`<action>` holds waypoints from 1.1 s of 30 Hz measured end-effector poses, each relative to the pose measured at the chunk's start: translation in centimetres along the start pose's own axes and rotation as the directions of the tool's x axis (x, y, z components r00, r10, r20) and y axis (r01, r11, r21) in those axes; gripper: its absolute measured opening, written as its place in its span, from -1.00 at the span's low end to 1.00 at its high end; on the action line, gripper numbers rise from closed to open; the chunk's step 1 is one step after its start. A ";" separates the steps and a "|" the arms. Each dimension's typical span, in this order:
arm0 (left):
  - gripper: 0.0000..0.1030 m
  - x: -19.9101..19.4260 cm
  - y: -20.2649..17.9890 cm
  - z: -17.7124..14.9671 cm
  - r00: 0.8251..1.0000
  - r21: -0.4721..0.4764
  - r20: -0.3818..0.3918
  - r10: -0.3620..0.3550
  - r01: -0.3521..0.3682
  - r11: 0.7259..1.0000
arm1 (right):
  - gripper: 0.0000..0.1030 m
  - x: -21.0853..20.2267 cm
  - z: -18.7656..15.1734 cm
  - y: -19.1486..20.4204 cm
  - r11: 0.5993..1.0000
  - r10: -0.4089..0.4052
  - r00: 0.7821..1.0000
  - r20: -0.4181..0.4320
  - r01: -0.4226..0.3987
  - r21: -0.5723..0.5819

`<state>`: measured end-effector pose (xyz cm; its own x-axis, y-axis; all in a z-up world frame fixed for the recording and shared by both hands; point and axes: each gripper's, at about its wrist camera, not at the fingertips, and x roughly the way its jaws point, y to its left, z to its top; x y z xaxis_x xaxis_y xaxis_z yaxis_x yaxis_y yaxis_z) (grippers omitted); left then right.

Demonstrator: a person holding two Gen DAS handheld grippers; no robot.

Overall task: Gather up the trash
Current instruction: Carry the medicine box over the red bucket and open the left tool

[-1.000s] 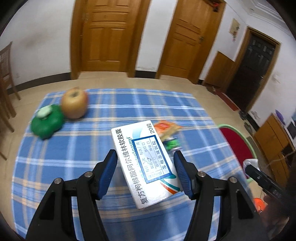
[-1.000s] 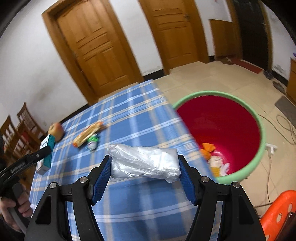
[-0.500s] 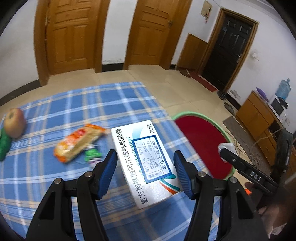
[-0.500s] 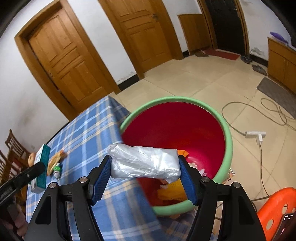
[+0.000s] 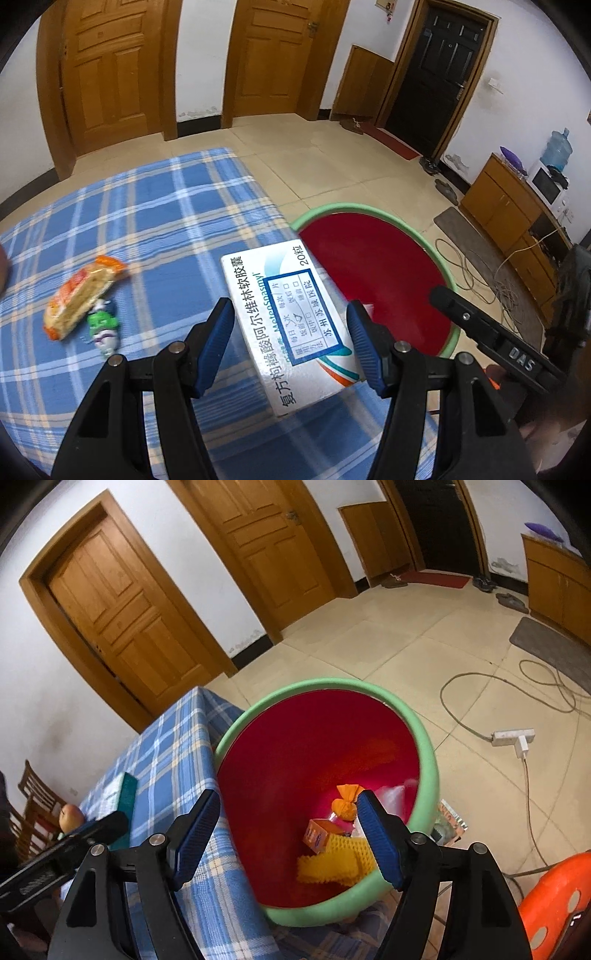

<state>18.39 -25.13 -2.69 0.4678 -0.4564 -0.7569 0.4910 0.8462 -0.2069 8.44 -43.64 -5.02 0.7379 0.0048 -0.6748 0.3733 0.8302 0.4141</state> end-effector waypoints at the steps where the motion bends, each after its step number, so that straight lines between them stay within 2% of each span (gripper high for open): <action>1: 0.22 0.4 -0.4 0.1 1.000 0.005 -0.003 -0.005 0.005 1.000 | 0.51 -0.2 0.1 -0.2 1.000 0.001 1.000 0.005 -0.001 0.006; 12: 0.23 3.2 -4.9 1.6 0.996 0.077 -0.029 -0.079 0.081 0.994 | 0.52 -3.8 0.2 -3.7 0.990 -0.058 0.996 0.071 0.048 0.129; 15: 0.30 3.9 -5.8 2.1 0.995 0.090 -0.041 -0.095 0.098 0.991 | 0.52 -4.1 0.3 -4.4 0.988 -0.068 0.995 0.078 0.056 0.146; 16: 0.37 3.9 -5.9 2.2 0.995 0.090 -0.040 -0.093 0.097 0.991 | 0.52 -4.2 0.2 -4.6 0.987 -0.070 0.995 0.076 0.058 0.149; 22: 0.38 3.4 -6.0 2.5 0.996 0.099 -0.024 -0.084 0.086 0.991 | 0.52 -4.3 0.1 -4.6 0.987 -0.065 0.995 0.077 0.052 0.150; 28: 0.38 1.9 -4.1 2.6 1.000 0.058 -0.008 -0.030 0.030 0.998 | 0.52 -4.7 -0.1 -3.2 0.992 -0.043 0.996 0.072 0.035 0.119; 33: 0.38 0.3 -1.5 2.7 1.000 0.020 0.019 0.023 -0.023 1.000 | 0.52 -4.2 -0.7 -1.8 0.995 -0.018 0.999 0.027 0.016 0.096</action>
<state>19.81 -27.26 -0.92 0.4926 -0.4418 -0.7497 0.4942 0.8512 -0.1769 4.28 -44.77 -3.38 0.7459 -0.0256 -0.6655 0.4369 0.7730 0.4600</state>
